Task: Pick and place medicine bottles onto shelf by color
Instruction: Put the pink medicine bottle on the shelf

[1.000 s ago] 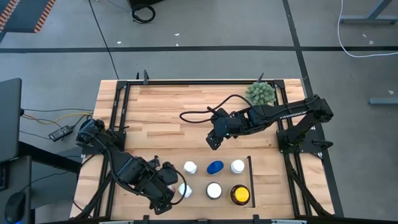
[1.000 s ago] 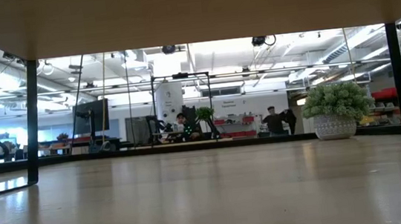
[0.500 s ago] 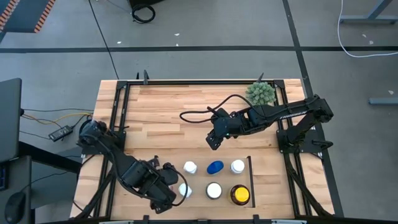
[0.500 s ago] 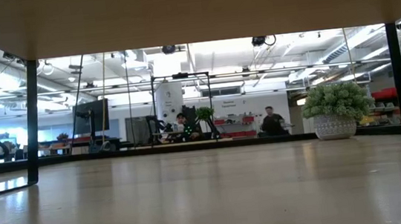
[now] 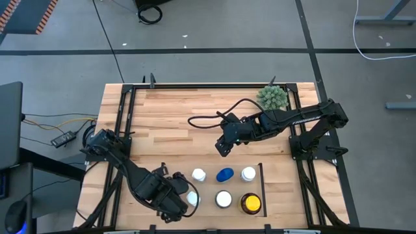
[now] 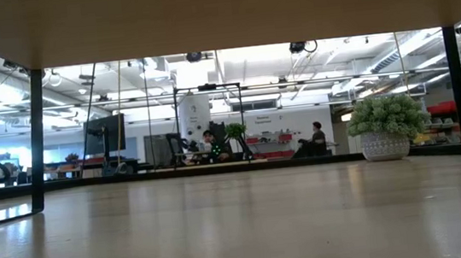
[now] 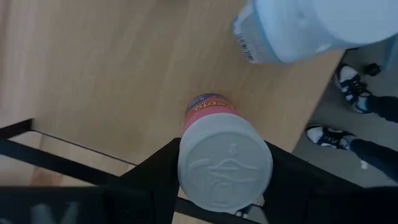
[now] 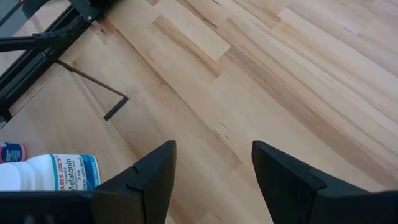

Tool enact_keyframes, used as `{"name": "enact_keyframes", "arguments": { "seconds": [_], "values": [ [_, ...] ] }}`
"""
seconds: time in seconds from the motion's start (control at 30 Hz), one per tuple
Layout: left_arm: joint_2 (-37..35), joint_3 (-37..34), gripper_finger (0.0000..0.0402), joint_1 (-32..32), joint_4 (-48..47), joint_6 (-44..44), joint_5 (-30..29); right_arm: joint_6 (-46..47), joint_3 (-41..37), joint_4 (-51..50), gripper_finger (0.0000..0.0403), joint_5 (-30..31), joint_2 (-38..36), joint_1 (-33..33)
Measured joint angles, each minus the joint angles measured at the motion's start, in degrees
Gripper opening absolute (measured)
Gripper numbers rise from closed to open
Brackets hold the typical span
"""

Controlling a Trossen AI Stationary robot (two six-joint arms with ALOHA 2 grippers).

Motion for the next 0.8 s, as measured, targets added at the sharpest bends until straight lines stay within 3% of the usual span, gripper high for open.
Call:
{"name": "enact_keyframes", "arguments": {
  "seconds": [0.8],
  "values": [
    [0.0, 0.0, 0.0203, 0.2, -1.6, 1.8, 0.0, 0.0, 0.0, 0.0, 0.0218, 0.0, 0.0, 0.0]
  ]
}}
